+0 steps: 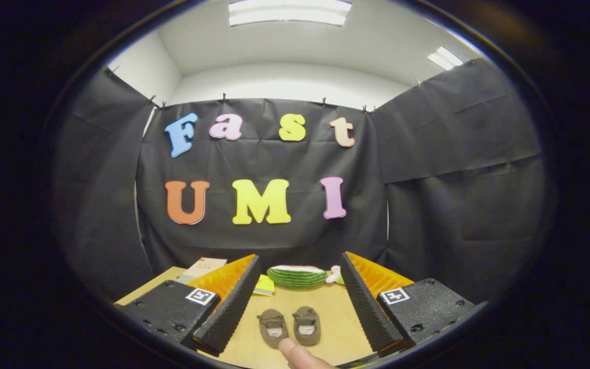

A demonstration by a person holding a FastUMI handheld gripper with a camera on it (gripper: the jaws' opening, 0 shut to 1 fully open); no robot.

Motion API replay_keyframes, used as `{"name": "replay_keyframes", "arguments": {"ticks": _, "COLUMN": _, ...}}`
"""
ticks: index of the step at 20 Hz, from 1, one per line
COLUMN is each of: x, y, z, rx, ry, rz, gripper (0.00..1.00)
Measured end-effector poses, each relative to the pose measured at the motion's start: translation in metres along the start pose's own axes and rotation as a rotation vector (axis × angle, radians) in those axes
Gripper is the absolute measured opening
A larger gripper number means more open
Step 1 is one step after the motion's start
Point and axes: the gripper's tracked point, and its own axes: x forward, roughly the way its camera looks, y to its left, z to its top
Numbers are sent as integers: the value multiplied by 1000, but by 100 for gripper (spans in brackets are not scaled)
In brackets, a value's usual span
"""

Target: Open the storage box then place both shoes into the box .Put the left shoe in first, then the right shoe, with the right side of both shoes facing outward in a uniform manner.

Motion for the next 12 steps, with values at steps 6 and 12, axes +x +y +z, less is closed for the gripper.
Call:
{"name": "replay_keyframes", "arguments": {"ticks": 6, "x": 5, "y": 3, "z": -12, "rx": 2, "ry": 32, "rz": 11, "gripper": 100}}
{"name": "replay_keyframes", "arguments": {"ticks": 12, "x": 12, "y": 5, "z": -18, "rx": -13, "ry": 44, "rz": 6, "gripper": 100}}
